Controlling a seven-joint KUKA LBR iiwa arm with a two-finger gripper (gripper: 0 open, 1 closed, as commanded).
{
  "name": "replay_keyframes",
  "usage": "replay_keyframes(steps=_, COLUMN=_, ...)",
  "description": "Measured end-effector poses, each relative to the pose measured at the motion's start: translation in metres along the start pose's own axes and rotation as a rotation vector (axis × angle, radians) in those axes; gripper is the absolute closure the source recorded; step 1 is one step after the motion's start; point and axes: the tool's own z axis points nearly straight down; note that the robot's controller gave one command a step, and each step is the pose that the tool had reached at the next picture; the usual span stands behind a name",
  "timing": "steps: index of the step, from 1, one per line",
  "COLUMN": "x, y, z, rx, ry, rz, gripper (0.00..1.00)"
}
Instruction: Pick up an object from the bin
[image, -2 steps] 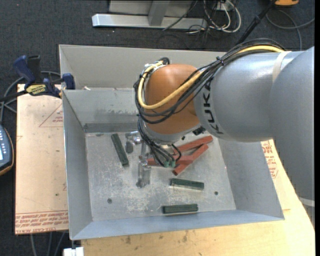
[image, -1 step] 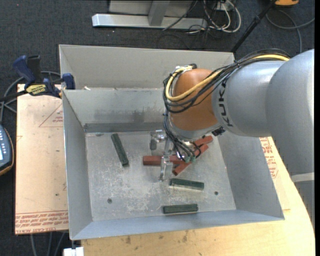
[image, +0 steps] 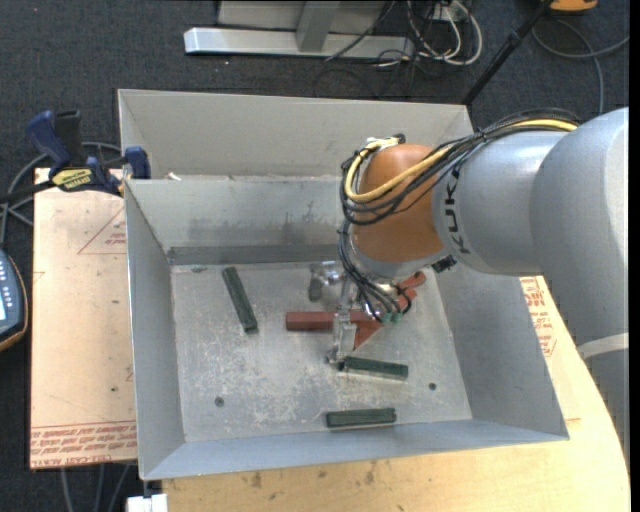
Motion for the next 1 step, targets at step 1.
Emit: replay_keyframes(steps=1, x=-0.0004, y=0.0021, z=-0.0023, rx=-0.002, ry=-0.002, rz=-0.002, gripper=1.00)
